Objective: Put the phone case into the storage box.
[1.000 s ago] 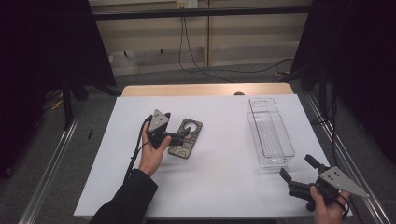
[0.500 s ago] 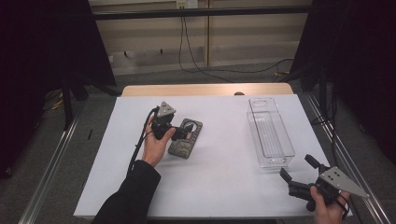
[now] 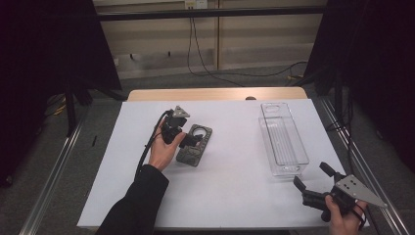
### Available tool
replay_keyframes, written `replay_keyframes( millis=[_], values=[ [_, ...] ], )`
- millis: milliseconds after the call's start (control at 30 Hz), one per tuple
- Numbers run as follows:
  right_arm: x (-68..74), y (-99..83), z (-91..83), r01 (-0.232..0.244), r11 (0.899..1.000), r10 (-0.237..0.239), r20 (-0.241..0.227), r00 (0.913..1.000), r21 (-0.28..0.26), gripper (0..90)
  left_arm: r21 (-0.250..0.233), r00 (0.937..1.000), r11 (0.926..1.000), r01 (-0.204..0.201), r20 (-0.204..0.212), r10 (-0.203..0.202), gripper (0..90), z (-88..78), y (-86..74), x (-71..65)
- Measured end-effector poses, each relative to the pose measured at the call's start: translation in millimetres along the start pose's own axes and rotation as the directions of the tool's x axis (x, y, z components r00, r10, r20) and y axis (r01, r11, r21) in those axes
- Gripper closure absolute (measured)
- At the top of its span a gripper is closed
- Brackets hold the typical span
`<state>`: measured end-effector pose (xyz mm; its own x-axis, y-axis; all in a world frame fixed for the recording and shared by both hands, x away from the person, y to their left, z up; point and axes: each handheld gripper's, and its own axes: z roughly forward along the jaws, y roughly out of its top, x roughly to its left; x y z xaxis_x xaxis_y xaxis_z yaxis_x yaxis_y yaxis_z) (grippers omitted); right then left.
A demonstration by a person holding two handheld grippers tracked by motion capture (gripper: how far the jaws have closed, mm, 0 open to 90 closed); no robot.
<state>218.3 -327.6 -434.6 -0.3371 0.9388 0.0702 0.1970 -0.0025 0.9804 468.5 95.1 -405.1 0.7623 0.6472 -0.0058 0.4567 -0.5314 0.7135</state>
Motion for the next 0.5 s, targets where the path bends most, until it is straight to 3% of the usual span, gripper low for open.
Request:
replay_keyframes(
  millis=[67, 100, 167, 500],
  values=[
    [0.0, 0.0, 0.2, 0.002, 1.000, -0.002, -0.001, 1.0000, -0.001, 0.0, 0.021, 1.0000, 0.9998, 0.005, 0.007, -0.005, 4.7, 0.8, -0.1, 0.2],
    [0.0, 0.0, 0.2, 0.002, 1.000, -0.002, 0.000, 1.0000, -0.001, 0.0, 0.037, 0.9993, 0.9986, 0.036, -0.001, -0.036, 4.8, 0.9, -0.2, -0.8],
    [-0.1, -0.1, 0.6, 0.003, 1.000, -0.003, 0.000, 1.0000, 0.000, 0.0, 0.050, 0.9984, 0.9971, 0.057, -0.008, -0.057, 4.7, 0.0, 0.6, -0.3],
    [-0.2, -0.2, 0.0, 0.003, 1.000, -0.003, 0.002, 1.0000, 0.002, 0.0, 0.151, 0.9982, 0.9868, 0.058, -0.021, -0.055, 5.0, 8.4, 1.2, -4.1]
  ],
)
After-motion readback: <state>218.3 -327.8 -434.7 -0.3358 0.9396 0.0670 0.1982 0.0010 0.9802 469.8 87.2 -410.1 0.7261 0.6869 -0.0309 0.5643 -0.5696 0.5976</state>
